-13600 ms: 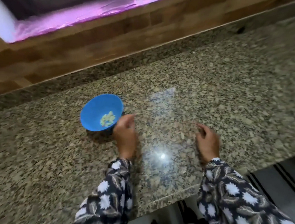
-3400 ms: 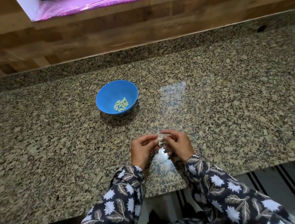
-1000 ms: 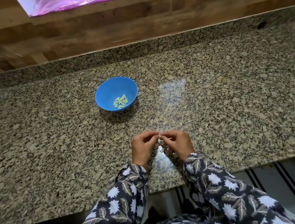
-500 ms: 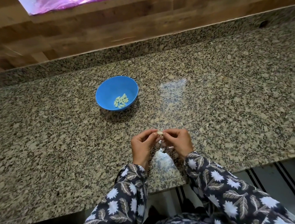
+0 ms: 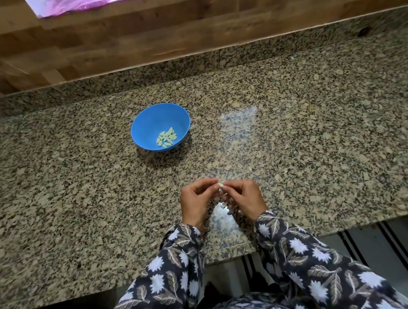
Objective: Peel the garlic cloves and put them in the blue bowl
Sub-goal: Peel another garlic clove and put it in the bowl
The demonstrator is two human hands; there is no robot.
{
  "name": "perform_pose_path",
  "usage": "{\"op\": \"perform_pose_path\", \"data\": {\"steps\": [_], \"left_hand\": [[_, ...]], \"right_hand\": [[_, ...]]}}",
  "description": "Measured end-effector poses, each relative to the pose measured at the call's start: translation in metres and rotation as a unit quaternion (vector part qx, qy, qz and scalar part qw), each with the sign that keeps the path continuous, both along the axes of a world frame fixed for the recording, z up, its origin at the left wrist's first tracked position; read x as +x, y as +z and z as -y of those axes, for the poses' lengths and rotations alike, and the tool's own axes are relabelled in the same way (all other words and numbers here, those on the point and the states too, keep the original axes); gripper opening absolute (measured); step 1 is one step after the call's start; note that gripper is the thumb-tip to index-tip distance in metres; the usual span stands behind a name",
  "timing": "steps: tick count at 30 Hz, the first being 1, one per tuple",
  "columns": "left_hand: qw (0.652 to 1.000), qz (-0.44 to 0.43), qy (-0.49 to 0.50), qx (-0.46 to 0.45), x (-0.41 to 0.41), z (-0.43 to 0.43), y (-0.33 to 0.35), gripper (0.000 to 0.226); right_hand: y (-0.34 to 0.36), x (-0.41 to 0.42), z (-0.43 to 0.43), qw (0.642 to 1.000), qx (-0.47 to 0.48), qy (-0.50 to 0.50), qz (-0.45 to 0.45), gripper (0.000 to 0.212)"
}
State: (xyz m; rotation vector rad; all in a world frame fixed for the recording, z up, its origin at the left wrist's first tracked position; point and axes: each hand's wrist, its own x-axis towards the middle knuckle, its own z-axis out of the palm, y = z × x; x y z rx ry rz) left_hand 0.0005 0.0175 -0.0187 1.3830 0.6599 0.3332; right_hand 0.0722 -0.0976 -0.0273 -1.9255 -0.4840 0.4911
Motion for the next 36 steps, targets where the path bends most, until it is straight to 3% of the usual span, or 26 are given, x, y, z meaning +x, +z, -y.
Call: {"op": "perform_pose_path", "data": {"steps": [12,15,19,24,28,32,36], "left_hand": [[0.993,-0.004,-0.062,0.1,-0.002,-0.007,0.001,0.021],[0.995,0.012,-0.083,0.055,-0.004,-0.011,0.004,0.02],[0.993,0.022,-0.111,-0.018,-0.006,-0.018,0.007,0.021],[0.993,0.021,-0.091,-0.065,-0.006,-0.02,0.007,0.02],[0.998,0.018,-0.055,-0.019,-0.005,-0.015,0.005,0.021],[0.995,0.024,-0.082,0.054,-0.006,-0.012,0.003,0.016],[0.998,0.02,-0.051,0.02,-0.006,-0.01,0.002,0.015]], "right_hand": [[0.007,0.004,0.003,0.989,-0.095,0.087,0.075,0.019],[0.008,0.011,0.005,0.994,-0.039,0.099,-0.03,0.017],[0.014,0.016,0.011,0.972,0.051,0.127,-0.192,0.019],[0.016,0.014,0.01,0.958,0.106,0.098,-0.25,0.017],[0.013,0.003,0.007,0.969,0.108,0.041,-0.218,0.019],[0.011,-0.001,0.007,0.983,0.101,0.051,-0.143,0.018],[0.013,0.0,0.006,0.983,0.102,0.04,-0.15,0.013]]}}
